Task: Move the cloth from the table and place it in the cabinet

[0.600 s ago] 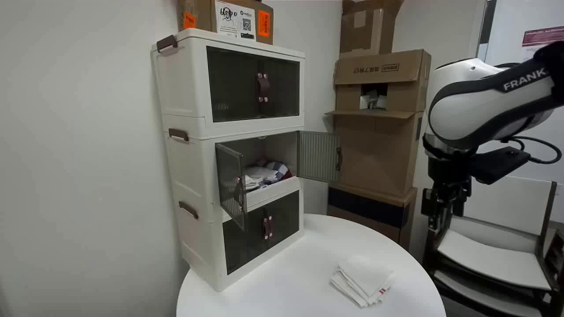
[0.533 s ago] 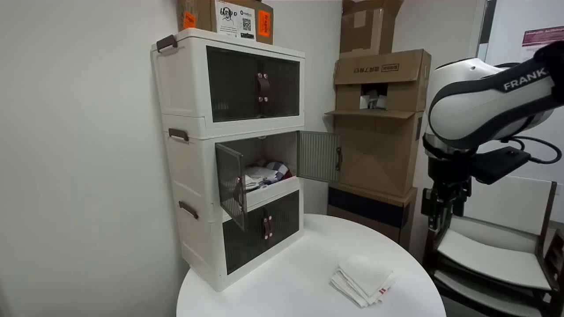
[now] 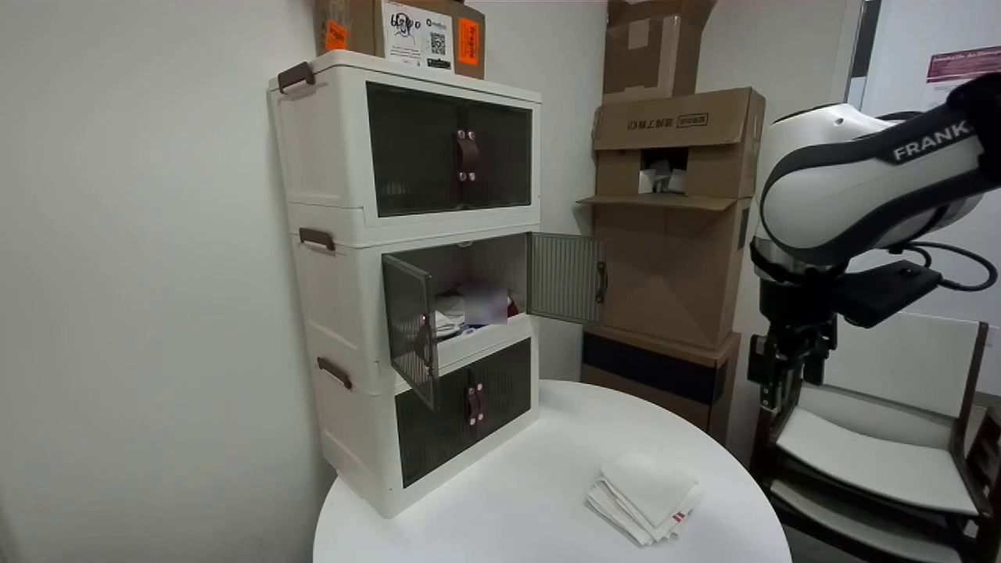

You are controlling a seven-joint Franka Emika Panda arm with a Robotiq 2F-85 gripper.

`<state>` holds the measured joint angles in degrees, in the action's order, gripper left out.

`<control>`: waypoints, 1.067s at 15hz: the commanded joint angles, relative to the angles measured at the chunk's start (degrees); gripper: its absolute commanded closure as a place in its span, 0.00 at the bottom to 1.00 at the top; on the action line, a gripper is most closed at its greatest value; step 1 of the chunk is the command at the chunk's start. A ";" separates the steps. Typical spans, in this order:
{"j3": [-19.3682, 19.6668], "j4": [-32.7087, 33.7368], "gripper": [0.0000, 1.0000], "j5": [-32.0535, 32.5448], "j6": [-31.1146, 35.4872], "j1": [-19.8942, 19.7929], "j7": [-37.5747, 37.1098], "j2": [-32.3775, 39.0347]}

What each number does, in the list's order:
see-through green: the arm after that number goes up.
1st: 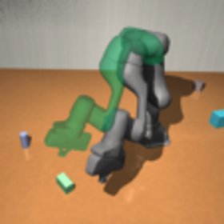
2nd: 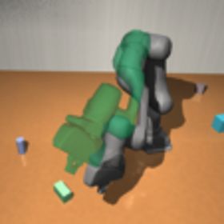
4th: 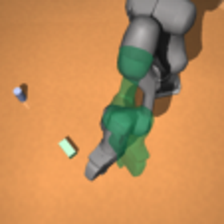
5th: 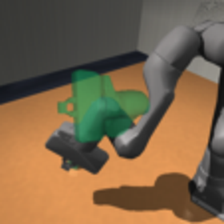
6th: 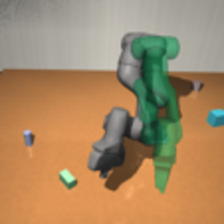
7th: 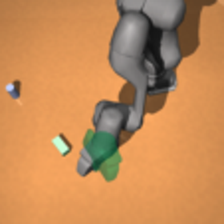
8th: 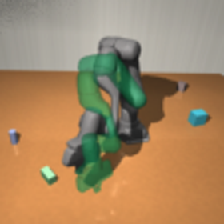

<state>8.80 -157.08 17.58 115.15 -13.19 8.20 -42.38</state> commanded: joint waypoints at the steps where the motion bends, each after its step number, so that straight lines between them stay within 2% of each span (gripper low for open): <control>1: 0.91 1.20 0.00 0.32 -3.21 -0.01 -0.13 6.36; 6: 9.90 4.77 0.00 -0.12 -2.33 -1.54 9.74 23.10; 7: 12.94 6.37 0.00 0.10 -2.93 -0.20 11.58 26.42; 10: 17.74 12.84 0.00 -1.88 -1.59 0.67 18.92 36.43; 12: 19.34 17.79 0.00 -4.63 1.64 0.67 25.43 43.02; 13: 17.55 20.22 0.00 -6.96 4.08 -1.69 29.64 46.28; 16: 15.09 27.56 0.00 -14.38 9.89 -4.98 40.78 55.74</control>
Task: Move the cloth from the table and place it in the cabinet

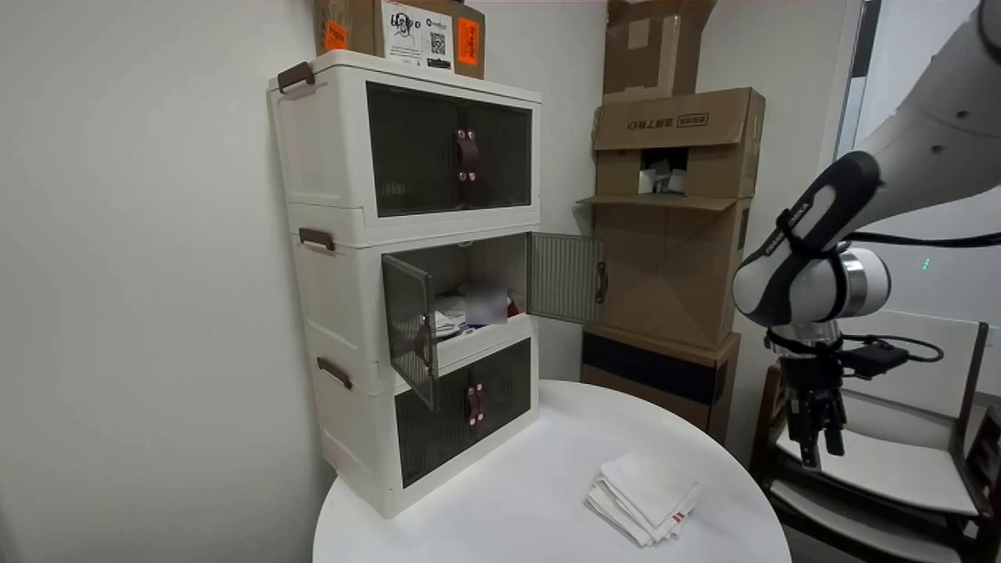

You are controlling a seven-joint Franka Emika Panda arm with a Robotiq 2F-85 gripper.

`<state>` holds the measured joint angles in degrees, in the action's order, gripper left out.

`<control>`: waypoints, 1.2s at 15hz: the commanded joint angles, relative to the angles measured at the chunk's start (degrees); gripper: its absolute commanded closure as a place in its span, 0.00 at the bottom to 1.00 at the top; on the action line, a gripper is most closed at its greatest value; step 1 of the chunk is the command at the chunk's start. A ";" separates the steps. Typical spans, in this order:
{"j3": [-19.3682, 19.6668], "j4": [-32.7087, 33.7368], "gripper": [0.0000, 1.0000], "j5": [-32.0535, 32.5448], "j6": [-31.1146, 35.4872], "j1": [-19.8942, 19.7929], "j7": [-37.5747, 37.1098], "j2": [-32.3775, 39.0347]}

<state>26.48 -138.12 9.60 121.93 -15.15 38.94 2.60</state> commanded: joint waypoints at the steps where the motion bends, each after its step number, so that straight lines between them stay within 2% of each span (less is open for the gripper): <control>1: -4.01 11.25 0.00 -8.82 3.73 -4.46 13.50 13.87; 4: -9.01 20.84 0.00 -14.07 0.73 -9.30 21.69 23.12; 8: -14.52 32.22 0.00 -14.80 -2.58 -14.47 28.94 33.19; 10: -16.85 37.43 0.00 -14.62 -6.60 -16.65 33.53 36.96; 14: -19.90 45.95 0.00 -15.15 -15.90 -19.86 42.16 42.43; 18: -21.66 50.90 0.00 -17.45 -20.34 -21.77 46.12 46.89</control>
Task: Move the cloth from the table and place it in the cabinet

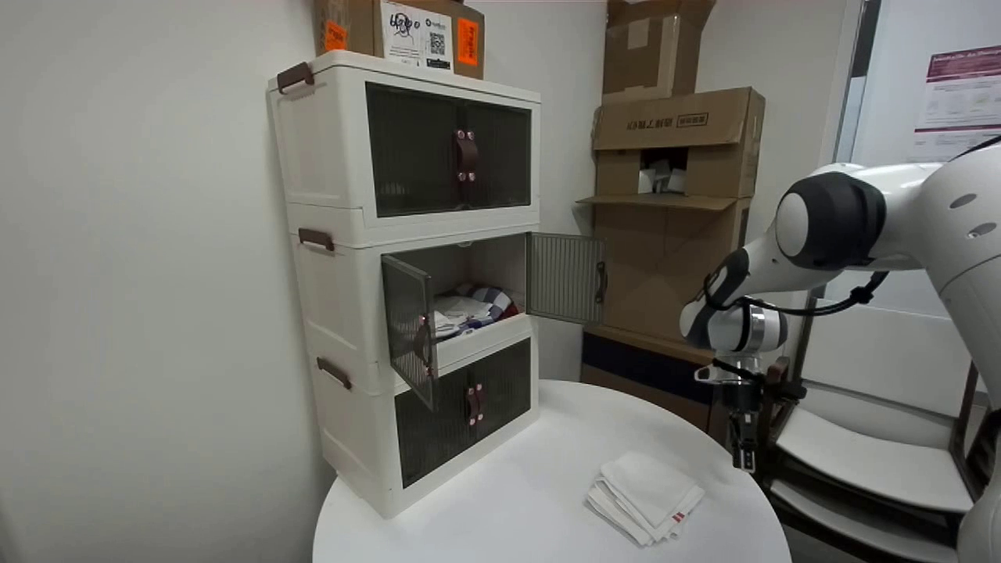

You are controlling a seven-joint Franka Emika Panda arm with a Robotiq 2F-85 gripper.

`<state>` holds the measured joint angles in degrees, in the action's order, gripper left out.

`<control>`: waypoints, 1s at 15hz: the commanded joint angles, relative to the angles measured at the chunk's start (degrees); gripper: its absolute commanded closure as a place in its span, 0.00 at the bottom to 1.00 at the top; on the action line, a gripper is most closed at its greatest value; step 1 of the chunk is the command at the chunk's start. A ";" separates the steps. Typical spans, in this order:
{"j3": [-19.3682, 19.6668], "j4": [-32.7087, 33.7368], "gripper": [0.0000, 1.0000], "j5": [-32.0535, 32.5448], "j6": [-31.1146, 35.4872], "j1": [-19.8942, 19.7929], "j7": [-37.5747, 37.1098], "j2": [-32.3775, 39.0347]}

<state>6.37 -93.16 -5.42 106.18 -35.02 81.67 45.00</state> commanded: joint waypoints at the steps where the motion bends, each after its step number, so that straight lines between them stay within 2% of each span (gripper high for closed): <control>1: -1.93 6.97 0.00 -2.95 -5.69 -2.23 4.07 5.75; 8: -4.65 11.38 0.00 -8.80 -5.86 -4.05 4.54 12.06; 15: -6.07 11.65 0.00 -10.84 -5.43 -4.12 4.95 12.09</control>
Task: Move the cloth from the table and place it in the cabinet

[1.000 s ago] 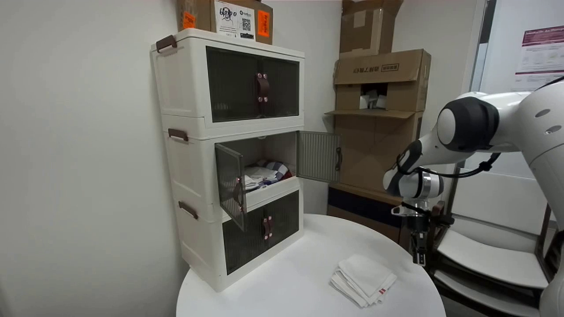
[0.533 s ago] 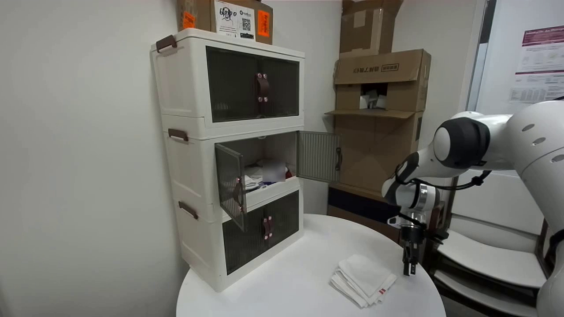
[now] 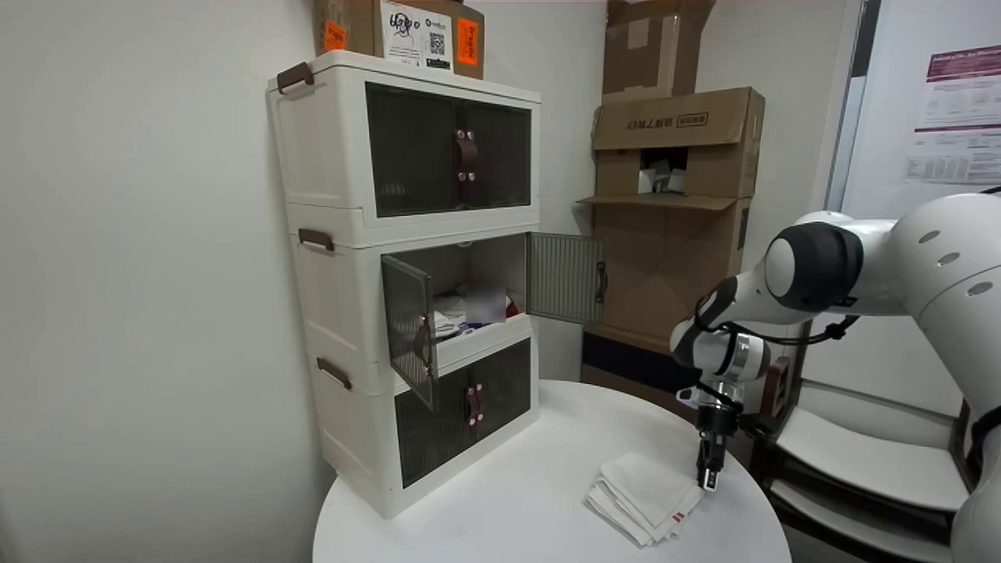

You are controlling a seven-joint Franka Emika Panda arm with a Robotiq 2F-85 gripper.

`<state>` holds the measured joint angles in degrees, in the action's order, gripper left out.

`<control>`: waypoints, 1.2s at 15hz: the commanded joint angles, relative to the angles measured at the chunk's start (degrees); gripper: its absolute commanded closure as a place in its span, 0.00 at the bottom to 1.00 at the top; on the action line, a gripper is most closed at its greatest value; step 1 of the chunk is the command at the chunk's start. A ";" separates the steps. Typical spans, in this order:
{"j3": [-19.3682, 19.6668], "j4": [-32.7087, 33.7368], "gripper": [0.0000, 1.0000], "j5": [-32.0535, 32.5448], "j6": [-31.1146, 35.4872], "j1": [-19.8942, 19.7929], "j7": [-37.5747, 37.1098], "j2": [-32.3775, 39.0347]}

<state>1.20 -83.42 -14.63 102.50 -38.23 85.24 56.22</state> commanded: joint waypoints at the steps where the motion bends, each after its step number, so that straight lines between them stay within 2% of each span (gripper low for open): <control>1: -0.99 1.87 0.00 -1.74 -1.70 -0.87 1.44 0.83; 5: -1.49 1.34 0.01 -2.09 -1.41 -0.44 1.89 0.71; 6: -1.65 1.29 0.06 -2.07 -1.37 -0.29 1.90 0.74; 7: -1.83 1.04 0.25 -2.09 -1.11 -0.12 1.85 0.62; 8: -2.00 0.73 0.30 -2.07 -0.84 0.02 1.95 0.50; 17: -1.83 -1.01 0.99 -2.32 0.37 0.10 1.36 -0.43; 18: -1.73 -1.39 1.00 -2.35 0.65 0.00 1.23 -0.65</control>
<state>-0.95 -83.52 -15.46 102.59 -37.97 85.70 56.33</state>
